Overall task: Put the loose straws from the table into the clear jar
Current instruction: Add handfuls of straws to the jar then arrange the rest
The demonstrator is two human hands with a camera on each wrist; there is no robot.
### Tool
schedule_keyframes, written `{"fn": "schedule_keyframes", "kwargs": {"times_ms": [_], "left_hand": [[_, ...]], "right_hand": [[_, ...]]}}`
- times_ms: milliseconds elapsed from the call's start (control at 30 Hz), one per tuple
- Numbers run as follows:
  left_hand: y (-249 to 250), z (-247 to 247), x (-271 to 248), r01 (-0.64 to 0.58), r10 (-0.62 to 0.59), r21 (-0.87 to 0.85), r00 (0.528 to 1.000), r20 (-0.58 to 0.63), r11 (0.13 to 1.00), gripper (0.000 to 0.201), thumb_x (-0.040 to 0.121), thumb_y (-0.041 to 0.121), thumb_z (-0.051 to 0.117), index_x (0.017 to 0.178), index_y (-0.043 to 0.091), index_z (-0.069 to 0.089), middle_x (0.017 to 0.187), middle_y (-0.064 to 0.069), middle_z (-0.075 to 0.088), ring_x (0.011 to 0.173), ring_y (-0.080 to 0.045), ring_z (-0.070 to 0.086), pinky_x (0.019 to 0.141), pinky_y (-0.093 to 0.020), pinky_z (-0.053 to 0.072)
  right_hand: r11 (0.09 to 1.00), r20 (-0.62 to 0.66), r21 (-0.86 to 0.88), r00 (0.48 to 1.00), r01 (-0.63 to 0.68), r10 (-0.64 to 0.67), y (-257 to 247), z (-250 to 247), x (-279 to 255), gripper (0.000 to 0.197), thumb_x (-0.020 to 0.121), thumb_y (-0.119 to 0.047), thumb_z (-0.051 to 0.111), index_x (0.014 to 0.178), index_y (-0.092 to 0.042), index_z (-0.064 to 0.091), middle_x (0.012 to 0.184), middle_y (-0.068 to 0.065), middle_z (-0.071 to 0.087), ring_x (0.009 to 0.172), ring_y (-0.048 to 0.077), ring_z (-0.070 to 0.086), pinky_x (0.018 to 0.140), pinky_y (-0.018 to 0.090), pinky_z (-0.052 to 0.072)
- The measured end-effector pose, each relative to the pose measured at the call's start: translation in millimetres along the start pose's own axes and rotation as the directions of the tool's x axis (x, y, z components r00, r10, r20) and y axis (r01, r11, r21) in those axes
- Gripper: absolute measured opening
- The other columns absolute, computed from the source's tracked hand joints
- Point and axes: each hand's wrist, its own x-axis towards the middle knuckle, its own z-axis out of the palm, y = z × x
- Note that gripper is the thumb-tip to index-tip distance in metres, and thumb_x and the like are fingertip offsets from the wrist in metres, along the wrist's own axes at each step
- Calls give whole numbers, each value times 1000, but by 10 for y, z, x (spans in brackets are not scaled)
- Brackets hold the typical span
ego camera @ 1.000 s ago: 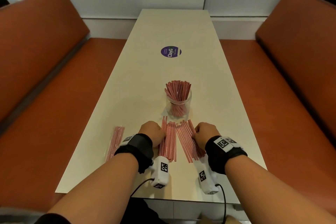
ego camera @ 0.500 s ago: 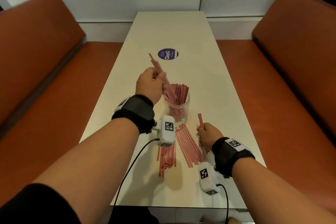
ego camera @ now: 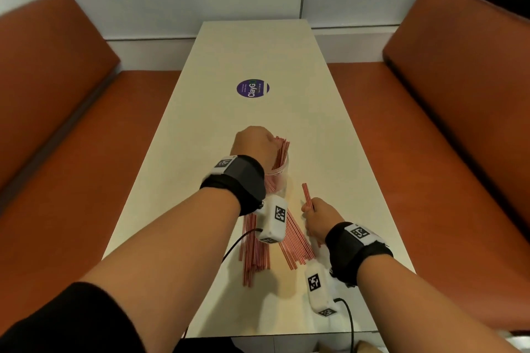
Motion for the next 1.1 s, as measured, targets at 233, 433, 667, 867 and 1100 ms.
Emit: {"fn": "schedule_keyframes", "kwargs": {"times_ms": [233, 433, 667, 867, 1100], "left_hand": [[-620, -129, -212, -5, -13, -200, 996, -89, 980, 58, 82, 44, 68, 130, 16, 50, 127, 0, 54, 103, -18, 56, 88, -28, 45], [-754, -9, -91, 29, -6, -82, 962, 272, 996, 89, 77, 37, 73, 148, 14, 26, 152, -7, 34, 135, -24, 39, 110, -43, 37], [-720, -16, -149, -10, 47, -142, 964, 261, 990, 73, 76, 30, 74, 140, 19, 39, 143, -4, 45, 127, -22, 46, 105, -39, 40], [-699, -60, -184, -46, 95, -197, 965, 245, 979, 65, 78, 30, 73, 136, 23, 44, 138, -1, 49, 122, -19, 48, 98, -31, 41], [-643, -77, -207, -86, 136, -214, 964, 229, 973, 52, 85, 29, 67, 133, 22, 47, 132, -2, 52, 110, -16, 51, 90, -27, 40]], "right_hand": [[927, -26, 366, 996, 84, -80, -217, -171, -138, 20, 101, -16, 33, 99, -9, 51, 78, 5, 55, 58, 16, 49, 54, 27, 47], [717, -231, 546, 900, 434, -370, -993, -501, -47, 28, 101, -10, 29, 91, -24, 51, 75, -1, 57, 69, 17, 54, 64, 28, 47], [623, -188, 626, 866, 469, -464, -1286, -320, 136, 28, 101, -4, 28, 92, -19, 50, 85, 1, 62, 80, 15, 61, 74, 25, 51], [723, -138, 531, 887, 442, -441, -1203, -153, 235, 31, 100, -3, 30, 89, -23, 51, 86, -2, 65, 87, 13, 62, 88, 35, 52], [731, -186, 459, 859, 505, -477, -1207, -160, 228, 27, 98, -4, 39, 116, -20, 53, 109, -2, 64, 108, 15, 60, 102, 35, 48]]}}
